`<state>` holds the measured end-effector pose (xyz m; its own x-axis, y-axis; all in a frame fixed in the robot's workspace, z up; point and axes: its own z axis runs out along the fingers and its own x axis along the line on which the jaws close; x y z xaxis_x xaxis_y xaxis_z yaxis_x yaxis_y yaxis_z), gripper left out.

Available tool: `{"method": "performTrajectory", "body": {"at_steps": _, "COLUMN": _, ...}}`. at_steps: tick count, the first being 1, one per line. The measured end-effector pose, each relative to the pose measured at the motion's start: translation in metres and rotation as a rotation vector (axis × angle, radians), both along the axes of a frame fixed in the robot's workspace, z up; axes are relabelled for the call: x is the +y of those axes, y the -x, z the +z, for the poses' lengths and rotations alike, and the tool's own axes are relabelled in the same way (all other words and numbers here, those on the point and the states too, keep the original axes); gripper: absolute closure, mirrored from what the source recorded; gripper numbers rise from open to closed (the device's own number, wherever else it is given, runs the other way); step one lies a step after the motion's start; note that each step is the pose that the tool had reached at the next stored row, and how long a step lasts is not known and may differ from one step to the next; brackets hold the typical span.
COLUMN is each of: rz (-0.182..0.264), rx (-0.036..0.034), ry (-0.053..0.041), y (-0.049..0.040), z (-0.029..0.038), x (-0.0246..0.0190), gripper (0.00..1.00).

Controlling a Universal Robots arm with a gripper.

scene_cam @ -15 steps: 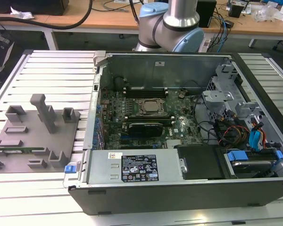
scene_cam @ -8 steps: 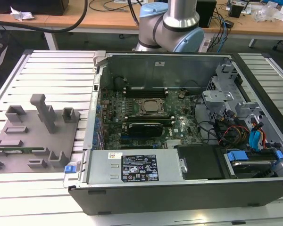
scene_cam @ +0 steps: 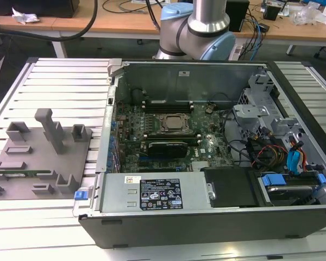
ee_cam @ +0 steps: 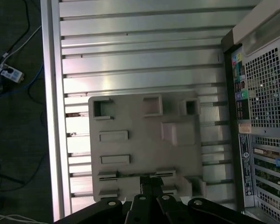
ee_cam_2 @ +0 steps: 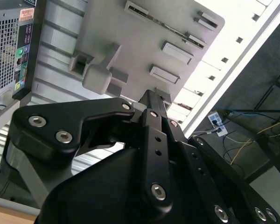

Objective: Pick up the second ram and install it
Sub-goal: 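Reach for the second ram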

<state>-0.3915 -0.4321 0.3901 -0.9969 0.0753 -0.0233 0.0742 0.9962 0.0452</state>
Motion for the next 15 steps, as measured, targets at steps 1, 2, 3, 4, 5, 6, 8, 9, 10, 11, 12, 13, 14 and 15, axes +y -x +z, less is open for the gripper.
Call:
{"method": "performTrajectory", "body": {"at_steps": 1, "rz": 0.000, "rx": 0.0000, "ry": 0.0000, "y": 0.0002, "z": 0.0000, "x": -0.0006, "gripper": 0.89}}
{"method": "performTrajectory", "body": {"at_steps": 2, "rz": 0.000, "rx": 0.0000, "ry": 0.0000, "y": 0.0005, "z": -0.0001, "x": -0.0011, "gripper": 0.89}}
{"method": "performTrajectory", "body": {"at_steps": 3, "rz": 0.000, "rx": 0.0001, "ry": 0.0001, "y": 0.0009, "z": -0.0001, "x": -0.0020, "gripper": 0.89}}
{"method": "performTrajectory", "body": {"at_steps": 4, "rz": 0.000, "rx": -0.0001, "ry": 0.0000, "y": 0.0015, "z": -0.0003, "x": -0.0034, "gripper": 0.89}}
{"method": "performTrajectory", "body": {"at_steps": 5, "rz": 0.000, "rx": 0.0000, "ry": 0.0000, "y": 0.0023, "z": -0.0005, "x": -0.0057, "gripper": 0.89}}
{"method": "performTrajectory", "body": {"at_steps": 6, "rz": 0.000, "rx": 0.0000, "ry": 0.0000, "y": 0.0030, "z": -0.0007, "x": -0.0093, "gripper": 0.89}}
{"method": "performTrajectory", "body": {"at_steps": 8, "rz": 0.000, "rx": 0.0000, "ry": 0.0000, "y": 0.0035, "z": -0.0013, "x": -0.0200, "gripper": 0.89}}
{"method": "performTrajectory", "body": {"at_steps": 9, "rz": 0.000, "rx": 0.0000, "ry": 0.0000, "y": 0.0035, "z": -0.0016, "x": -0.0226, "gripper": 0.89}}
{"method": "performTrajectory", "body": {"at_steps": 10, "rz": 0.000, "rx": 0.0000, "ry": 0.0001, "y": 0.0035, "z": -0.0018, "x": -0.0247, "gripper": 0.89}}
{"method": "performTrajectory", "body": {"at_steps": 11, "rz": 0.000, "rx": -0.0001, "ry": 0.0008, "y": 0.0034, "z": -0.0022, "x": -0.0285, "gripper": 0.89}}
{"method": "performTrajectory", "body": {"at_steps": 12, "rz": 0.001, "rx": 0.0003, "ry": 0.0060, "y": 0.0025, "z": -0.0025, "x": -0.0299, "gripper": 0.89}}
{"method": "performTrajectory", "body": {"at_steps": 13, "rz": 0.001, "rx": 0.0013, "ry": 0.0139, "y": 0.0012, "z": -0.0028, "x": -0.0300, "gripper": 0.89}}
{"method": "performTrajectory", "body": {"at_steps": 14, "rz": 0.002, "rx": 0.0017, "ry": 0.0195, "y": -0.0004, "z": -0.0032, "x": -0.0301, "gripper": 0.89}}
{"method": "performTrajectory", "body": {"at_steps": 15, "rz": 0.003, "rx": 0.0020, "ry": 0.0221, "y": -0.0017, "z": -0.0033, "x": -0.0301, "gripper": 0.89}}
